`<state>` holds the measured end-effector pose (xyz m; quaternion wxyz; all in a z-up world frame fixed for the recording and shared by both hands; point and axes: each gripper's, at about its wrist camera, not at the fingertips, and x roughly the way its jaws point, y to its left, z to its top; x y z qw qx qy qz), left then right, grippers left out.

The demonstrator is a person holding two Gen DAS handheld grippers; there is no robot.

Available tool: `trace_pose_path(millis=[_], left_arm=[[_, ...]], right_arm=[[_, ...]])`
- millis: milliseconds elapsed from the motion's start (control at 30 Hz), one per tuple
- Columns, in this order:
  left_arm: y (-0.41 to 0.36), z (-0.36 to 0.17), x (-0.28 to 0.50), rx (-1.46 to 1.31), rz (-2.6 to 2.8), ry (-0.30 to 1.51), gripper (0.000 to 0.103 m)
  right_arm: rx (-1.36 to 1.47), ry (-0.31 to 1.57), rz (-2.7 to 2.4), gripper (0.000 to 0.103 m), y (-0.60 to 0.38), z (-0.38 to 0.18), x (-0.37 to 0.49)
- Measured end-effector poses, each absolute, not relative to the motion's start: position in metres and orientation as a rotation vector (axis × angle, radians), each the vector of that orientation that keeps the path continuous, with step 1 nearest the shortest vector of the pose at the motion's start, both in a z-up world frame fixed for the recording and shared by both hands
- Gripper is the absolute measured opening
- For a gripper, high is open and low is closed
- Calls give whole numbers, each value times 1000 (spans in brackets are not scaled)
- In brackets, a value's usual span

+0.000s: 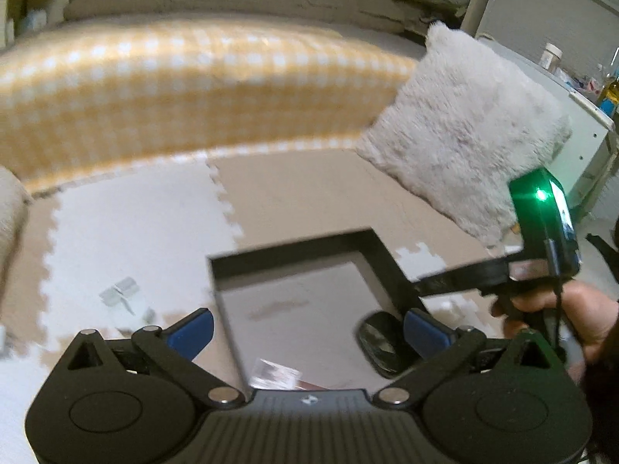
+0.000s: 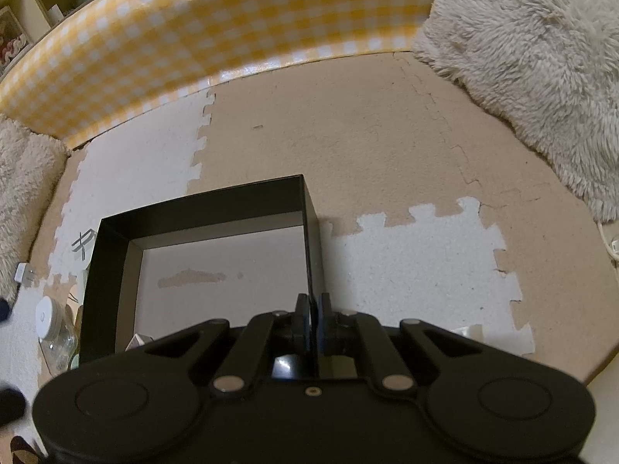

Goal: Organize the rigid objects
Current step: 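Move the left tool to the white round tape measure and grasp it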

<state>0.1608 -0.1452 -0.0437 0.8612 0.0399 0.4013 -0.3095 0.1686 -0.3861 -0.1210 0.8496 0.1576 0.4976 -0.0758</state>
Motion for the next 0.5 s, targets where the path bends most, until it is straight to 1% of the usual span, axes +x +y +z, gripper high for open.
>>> trace_pose_path(millis=[233,500], left_arm=[[-108,-34,177,148,-548,766,103],[-61,-57,200,136,-422,797,103]], right_arm=[[324,1054,-161,5,-385,-122,169],[318,1057,-161,5,-384,-122,169]])
